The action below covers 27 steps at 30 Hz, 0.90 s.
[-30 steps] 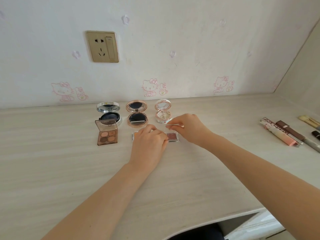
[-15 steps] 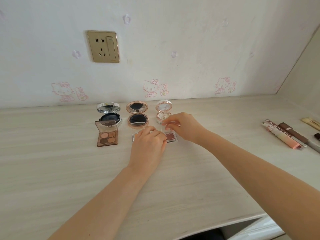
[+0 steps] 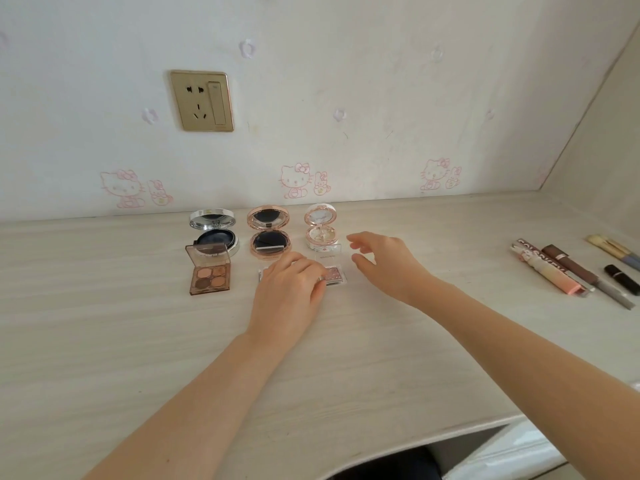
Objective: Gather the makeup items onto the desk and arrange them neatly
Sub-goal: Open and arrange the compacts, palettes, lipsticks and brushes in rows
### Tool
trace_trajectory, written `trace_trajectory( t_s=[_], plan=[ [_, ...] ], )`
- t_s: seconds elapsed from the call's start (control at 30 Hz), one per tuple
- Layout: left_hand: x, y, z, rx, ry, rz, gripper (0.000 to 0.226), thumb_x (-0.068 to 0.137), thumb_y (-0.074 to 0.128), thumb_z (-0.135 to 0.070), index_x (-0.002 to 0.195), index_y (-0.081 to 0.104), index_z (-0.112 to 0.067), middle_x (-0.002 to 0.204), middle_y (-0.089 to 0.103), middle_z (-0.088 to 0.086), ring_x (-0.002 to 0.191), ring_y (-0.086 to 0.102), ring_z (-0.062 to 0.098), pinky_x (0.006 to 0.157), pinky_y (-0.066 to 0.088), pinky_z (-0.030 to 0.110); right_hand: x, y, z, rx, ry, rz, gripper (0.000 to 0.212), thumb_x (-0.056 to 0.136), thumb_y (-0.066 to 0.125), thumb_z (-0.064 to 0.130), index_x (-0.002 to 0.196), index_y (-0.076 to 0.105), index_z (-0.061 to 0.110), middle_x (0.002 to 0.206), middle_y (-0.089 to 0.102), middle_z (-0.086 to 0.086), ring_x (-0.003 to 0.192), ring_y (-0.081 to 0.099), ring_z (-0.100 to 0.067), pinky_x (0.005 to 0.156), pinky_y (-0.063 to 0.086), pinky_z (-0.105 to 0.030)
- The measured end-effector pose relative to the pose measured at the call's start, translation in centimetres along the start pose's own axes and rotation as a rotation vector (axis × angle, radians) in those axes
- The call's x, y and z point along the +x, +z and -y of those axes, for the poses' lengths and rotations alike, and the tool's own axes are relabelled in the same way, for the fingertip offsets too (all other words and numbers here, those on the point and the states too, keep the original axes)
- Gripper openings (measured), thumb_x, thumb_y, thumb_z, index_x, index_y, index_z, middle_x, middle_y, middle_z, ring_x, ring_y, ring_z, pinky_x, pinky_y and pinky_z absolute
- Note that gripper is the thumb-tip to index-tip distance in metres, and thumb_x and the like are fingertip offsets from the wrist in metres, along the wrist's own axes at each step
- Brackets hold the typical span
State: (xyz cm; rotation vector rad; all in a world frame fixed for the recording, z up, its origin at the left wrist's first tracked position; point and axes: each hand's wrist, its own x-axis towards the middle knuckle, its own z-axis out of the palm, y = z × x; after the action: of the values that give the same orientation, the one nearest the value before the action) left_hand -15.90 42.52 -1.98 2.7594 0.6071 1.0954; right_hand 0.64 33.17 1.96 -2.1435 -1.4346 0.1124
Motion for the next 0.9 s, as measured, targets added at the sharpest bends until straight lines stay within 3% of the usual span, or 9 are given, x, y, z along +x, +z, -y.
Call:
trace_trajectory(
  t_s=[0.17,0.37,0.57,0.9],
  plan=[
    [0.0,-0.3,-1.1,0.019,0.070,0.016,0.025,0.086,0.048,-0.024,0.086,0.071,-0.016,0.084,0.069,-0.009,0.093,0.060,0.019,0.071,0.052,0.034,-3.6,-1.4,-1.4,-0.105,0.046,0.031,0.037,0.096,0.049,0.022,0.132,0.052,0.016,0.129,0.058,0.003,0.121,0.052,-0.016,0.100,0.041,-0.028],
    [0.4,0.1,-3.7,-0.039,0.084,0.071,0.013,0.079,0.070,-0.010,0.090,0.074,-0.014,0.086,0.071,-0.005,0.094,0.062,0.020,0.069,0.055,0.033,-7.9,-3.4,-3.3,-0.195,0.097,0.010,0.037,0.098,0.044,0.026,0.133,0.050,0.018,0.132,0.055,0.004,0.121,0.051,-0.017,0.096,0.044,-0.032],
    [1.4,1.8,-8.6,-0.123,0.076,0.183,0.022,0.091,0.056,-0.017,0.108,0.070,-0.017,0.102,0.069,-0.007,0.113,0.051,0.012,0.085,0.046,0.030,-11.1,-5.8,-6.1,-0.237,0.151,-0.047,0.035,0.097,0.045,0.026,0.131,0.052,0.018,0.130,0.056,0.002,0.120,0.050,-0.019,0.095,0.045,-0.036],
    [4.1,7.4,-16.9,-0.266,0.116,0.316,0.028,0.092,0.050,-0.018,0.115,0.067,-0.018,0.111,0.068,-0.003,0.115,0.049,0.016,0.089,0.046,0.032,-15.3,-10.7,-12.2,-0.305,0.299,-0.113,0.034,0.096,0.048,0.026,0.128,0.055,0.020,0.127,0.058,0.003,0.117,0.052,-0.019,0.092,0.048,-0.037]
  ],
)
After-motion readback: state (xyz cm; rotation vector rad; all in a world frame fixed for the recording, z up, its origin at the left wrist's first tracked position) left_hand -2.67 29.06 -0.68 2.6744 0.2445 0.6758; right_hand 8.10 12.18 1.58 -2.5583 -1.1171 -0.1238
